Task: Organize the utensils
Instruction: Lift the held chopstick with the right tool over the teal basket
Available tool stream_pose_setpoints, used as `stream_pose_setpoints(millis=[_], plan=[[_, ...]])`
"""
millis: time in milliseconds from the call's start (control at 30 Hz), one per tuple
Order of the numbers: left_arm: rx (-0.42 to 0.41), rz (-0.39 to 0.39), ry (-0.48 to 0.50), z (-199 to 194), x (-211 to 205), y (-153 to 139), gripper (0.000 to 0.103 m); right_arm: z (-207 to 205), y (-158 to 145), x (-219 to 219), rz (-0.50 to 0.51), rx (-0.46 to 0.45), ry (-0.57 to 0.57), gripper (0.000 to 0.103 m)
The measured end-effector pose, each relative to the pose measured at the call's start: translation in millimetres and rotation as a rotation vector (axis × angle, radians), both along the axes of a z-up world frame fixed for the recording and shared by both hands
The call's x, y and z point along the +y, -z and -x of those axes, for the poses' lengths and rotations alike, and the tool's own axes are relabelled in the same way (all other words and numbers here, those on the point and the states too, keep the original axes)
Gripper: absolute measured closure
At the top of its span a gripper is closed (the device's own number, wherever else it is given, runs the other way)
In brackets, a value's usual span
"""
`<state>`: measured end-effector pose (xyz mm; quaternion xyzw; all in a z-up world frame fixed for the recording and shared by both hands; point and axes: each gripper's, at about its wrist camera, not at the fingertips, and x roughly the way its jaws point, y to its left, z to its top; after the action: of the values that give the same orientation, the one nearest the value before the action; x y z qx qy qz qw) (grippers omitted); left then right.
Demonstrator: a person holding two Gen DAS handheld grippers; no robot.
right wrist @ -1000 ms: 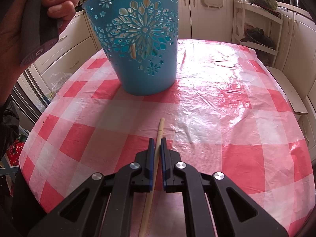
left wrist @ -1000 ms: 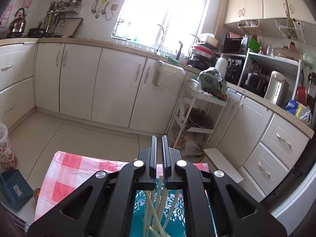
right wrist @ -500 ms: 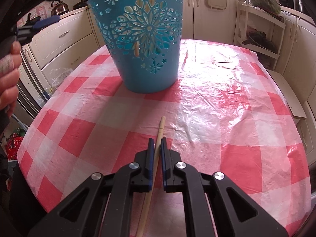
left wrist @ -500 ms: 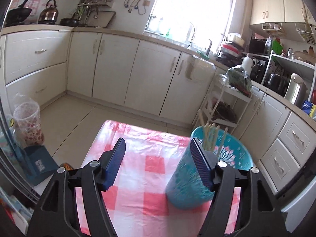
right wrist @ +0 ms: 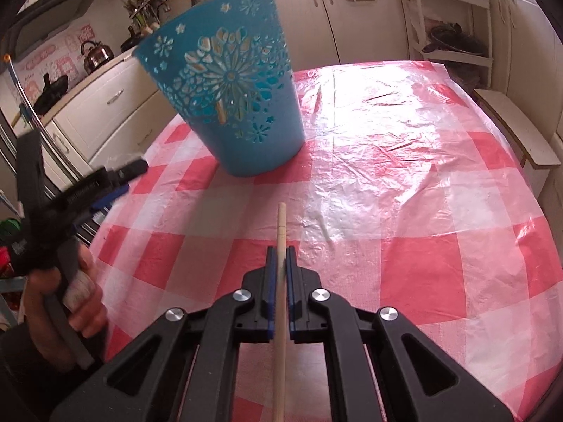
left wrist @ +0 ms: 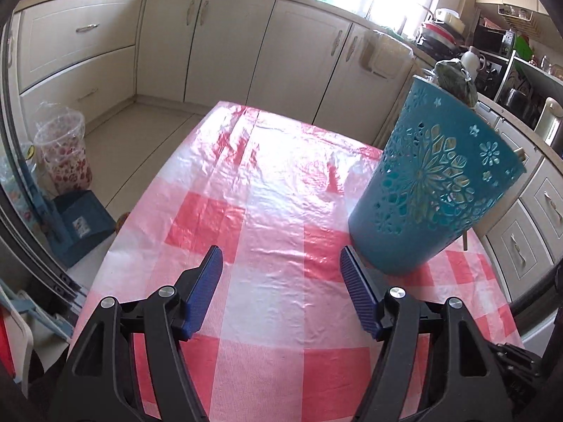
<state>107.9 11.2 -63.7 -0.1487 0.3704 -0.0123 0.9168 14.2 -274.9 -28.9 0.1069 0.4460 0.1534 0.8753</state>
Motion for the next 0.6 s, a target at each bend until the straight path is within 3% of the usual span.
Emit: stream_pose_setpoints(millis=[200,600], plan=[[0.004,0.006,-0.003,-1,-2,1,0.036,2,-24,-18,-0.146,-0.068,0.031,0.097],[0.018,0.018,0.004,-5,-1,2,0.035,7,-97,-31,-0.256,-0.305,0.032,0.097]])
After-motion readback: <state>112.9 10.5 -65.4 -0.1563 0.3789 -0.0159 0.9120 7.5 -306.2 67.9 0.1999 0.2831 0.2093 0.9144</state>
